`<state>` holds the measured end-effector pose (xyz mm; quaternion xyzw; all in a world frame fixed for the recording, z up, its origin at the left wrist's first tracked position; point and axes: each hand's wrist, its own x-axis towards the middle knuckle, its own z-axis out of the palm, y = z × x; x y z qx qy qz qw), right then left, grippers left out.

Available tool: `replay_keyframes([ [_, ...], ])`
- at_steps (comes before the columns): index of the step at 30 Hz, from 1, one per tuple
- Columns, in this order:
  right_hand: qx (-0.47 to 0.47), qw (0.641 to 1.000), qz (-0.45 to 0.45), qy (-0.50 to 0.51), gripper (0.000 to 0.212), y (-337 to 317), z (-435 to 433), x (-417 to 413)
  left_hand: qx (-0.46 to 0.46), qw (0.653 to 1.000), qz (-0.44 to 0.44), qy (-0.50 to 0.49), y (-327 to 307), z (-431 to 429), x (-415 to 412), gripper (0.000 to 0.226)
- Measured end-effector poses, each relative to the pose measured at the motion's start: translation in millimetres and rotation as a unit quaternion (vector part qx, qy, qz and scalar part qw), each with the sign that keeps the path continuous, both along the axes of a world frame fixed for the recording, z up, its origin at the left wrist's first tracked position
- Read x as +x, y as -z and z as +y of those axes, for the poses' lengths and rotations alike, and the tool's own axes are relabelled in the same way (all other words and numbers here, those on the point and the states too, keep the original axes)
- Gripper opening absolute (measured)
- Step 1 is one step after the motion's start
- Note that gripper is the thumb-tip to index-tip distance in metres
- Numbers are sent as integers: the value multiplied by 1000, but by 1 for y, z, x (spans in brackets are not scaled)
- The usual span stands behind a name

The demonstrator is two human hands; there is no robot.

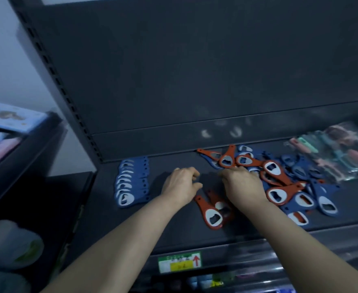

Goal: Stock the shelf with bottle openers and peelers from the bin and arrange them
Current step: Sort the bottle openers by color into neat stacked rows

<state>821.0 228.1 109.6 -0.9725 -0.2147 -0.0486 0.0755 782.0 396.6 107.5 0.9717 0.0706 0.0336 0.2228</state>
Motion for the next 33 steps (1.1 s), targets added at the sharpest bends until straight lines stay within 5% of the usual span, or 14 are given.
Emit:
replay_keyframes([
  [7, -16, 996, -34, 75, 16, -6, -68, 45, -17, 1000, 20, -4, -1, -67, 41, 6],
  [14, -44, 997, 12, 55, 56, -9, -98, 62, -1, 998, 35, -43, 3, -102, 65, 12],
  [19, -43, 996, 82, 2, 61, -11, -106, 72, 41, 992, 77, -90, 5, -116, 72, 62],
  [21, -14, 996, 93, -13, 60, -11, -107, 76, 26, 987, 118, -104, 0, -115, 74, 66],
  [25, 3, 997, 57, -46, 52, -10, -102, 79, 37, 976, 180, -120, -18, -96, 71, 40],
  [33, 10, 998, 15, -66, 15, -6, -92, 84, 5, 969, 136, -207, -6, -96, 56, 55],
])
